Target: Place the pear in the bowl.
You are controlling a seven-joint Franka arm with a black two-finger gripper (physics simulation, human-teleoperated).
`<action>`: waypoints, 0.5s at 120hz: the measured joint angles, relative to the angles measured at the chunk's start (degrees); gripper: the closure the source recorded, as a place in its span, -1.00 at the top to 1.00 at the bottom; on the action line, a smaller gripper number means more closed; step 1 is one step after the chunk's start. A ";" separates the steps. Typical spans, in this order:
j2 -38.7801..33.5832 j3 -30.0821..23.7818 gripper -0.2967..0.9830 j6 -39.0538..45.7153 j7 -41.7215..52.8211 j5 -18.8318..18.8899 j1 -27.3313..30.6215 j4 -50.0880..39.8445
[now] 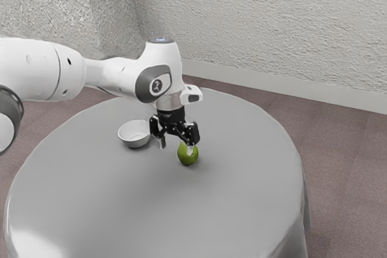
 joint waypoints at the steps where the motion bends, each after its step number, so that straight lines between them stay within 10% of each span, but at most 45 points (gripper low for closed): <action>1: 0.12 -0.04 0.54 0.08 0.03 -0.05 -0.01 0.02; 60: 8.94 -0.06 0.54 2.48 2.53 -0.16 1.55 8.06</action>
